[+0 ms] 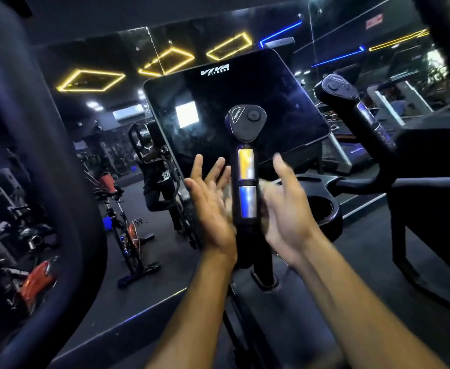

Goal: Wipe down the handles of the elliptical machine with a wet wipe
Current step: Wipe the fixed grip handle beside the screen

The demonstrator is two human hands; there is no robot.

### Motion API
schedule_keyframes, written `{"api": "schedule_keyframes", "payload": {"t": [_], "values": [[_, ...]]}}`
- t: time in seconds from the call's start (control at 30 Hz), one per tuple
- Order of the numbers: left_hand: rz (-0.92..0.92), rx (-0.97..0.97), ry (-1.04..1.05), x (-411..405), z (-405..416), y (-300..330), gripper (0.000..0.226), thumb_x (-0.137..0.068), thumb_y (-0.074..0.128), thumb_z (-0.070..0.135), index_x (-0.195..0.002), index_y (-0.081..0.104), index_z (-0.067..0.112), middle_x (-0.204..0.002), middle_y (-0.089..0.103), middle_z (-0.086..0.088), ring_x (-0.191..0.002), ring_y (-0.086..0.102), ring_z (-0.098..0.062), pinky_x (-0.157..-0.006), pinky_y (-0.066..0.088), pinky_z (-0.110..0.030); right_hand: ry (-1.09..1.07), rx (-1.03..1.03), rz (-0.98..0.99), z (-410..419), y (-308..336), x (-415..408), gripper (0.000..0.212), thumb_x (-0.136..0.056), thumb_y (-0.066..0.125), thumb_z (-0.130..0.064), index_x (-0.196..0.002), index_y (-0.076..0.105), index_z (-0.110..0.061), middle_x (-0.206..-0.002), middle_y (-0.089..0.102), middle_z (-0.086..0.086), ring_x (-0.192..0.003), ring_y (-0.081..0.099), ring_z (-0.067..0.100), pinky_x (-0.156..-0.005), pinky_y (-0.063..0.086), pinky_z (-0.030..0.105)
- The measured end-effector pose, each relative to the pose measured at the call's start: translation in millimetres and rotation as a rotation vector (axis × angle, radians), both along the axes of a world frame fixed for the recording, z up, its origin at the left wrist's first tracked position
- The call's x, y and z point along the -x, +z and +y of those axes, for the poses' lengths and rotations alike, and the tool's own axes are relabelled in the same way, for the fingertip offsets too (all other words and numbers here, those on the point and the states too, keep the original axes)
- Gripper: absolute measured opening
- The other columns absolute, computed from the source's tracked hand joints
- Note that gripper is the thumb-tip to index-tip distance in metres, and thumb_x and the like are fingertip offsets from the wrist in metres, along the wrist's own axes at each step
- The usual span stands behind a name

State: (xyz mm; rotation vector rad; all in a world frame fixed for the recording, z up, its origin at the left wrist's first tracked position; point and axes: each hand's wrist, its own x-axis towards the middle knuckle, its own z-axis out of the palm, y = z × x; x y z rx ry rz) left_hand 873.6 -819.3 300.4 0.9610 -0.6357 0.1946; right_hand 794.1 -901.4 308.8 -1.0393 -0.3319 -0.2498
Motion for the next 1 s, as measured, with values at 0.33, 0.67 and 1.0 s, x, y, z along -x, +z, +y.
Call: {"api": "schedule_keyframes", "payload": {"t": [0.33, 0.67, 1.0], "values": [[0.032, 0.036, -0.003, -8, 2, -8, 0.078, -0.094, 0.027, 0.066, -0.157, 0.038, 0.021, -0.112, 0.074, 0.004, -0.092, 0.067, -0.008, -0.087, 0.054, -0.025, 0.354, -0.228, -0.021, -11, 31, -40, 0.083, -0.091, 0.029, -0.082, -0.097, 0.063, -0.007, -0.077, 0.057, 0.011, -0.061, 0.047, 0.024, -0.061, 0.041, 0.034], [0.109, -0.176, -0.146, 2, 4, -15, 0.073, -0.101, 0.041, 0.056, -0.144, 0.046, -0.004, -0.118, 0.056, -0.021, -0.096, 0.056, -0.025, -0.083, 0.046, -0.036, -0.391, -0.086, -0.11, 26, -57, -4, 0.04, -0.107, 0.038, -0.023, -0.12, 0.071, -0.004, -0.119, 0.073, 0.014, -0.119, 0.065, 0.033, -0.107, 0.047, 0.055], [0.044, -0.438, -0.07, 23, 2, 41, 0.061, -0.106, 0.04, 0.051, -0.134, 0.058, 0.0, -0.125, 0.068, -0.02, -0.105, 0.063, -0.027, -0.089, 0.052, -0.04, -0.938, 0.166, -0.379, -19, -62, 32, 0.014, -0.095, 0.069, -0.007, -0.109, 0.071, -0.006, -0.113, 0.065, 0.003, -0.106, 0.066, 0.019, -0.091, 0.056, 0.041]]}}
